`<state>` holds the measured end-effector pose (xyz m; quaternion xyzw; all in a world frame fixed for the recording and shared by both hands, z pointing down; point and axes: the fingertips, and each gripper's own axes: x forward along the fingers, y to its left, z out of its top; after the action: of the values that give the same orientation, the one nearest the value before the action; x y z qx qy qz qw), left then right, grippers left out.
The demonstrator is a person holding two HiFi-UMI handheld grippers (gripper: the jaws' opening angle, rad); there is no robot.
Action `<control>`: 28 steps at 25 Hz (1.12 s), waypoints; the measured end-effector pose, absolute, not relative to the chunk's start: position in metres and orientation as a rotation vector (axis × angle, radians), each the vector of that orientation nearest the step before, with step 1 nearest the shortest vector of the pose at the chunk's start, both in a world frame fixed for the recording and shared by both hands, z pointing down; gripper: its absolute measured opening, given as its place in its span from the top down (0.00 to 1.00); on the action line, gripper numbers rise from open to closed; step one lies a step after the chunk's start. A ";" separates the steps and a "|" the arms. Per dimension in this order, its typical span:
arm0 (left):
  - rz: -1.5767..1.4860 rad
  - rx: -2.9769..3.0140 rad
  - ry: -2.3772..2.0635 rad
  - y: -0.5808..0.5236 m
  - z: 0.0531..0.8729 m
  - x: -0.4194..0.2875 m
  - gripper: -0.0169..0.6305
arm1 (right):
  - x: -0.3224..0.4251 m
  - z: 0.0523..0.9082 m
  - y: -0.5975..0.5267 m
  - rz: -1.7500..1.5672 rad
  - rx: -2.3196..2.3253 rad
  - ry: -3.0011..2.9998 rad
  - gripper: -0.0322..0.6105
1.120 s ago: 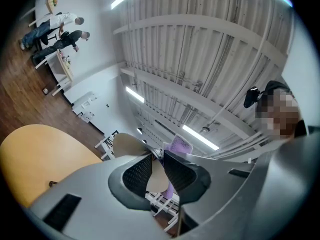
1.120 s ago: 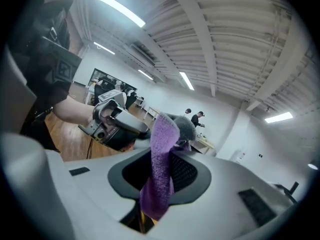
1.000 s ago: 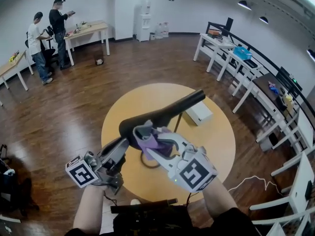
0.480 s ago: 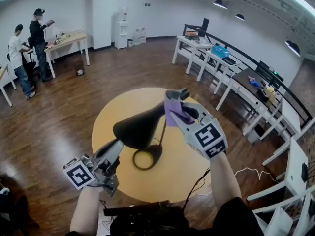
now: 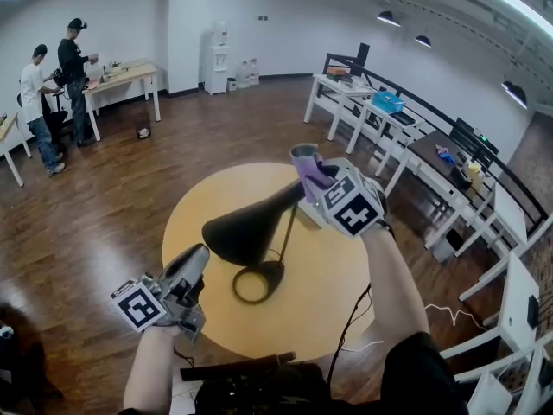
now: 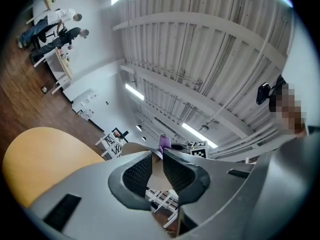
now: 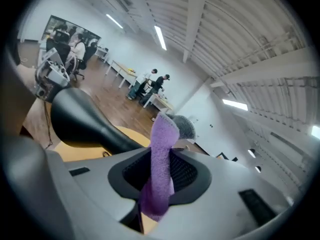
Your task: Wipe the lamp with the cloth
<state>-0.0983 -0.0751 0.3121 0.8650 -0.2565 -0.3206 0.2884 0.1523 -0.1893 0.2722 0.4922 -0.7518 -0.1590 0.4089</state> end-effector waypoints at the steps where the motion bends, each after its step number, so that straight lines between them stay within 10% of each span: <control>1: -0.865 2.315 -0.699 -0.077 0.310 -0.100 0.89 | 0.137 0.276 -0.182 -0.390 1.189 -1.944 0.81; 28: -0.898 2.310 -0.891 -0.076 0.302 -0.129 0.89 | -0.038 0.312 -0.028 -0.568 0.586 -2.383 0.81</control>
<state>-0.1291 -0.0764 0.3017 0.8489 -0.3274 -0.3302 0.2514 -0.0377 -0.0275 0.3119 0.2216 -0.9006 -0.2146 0.3061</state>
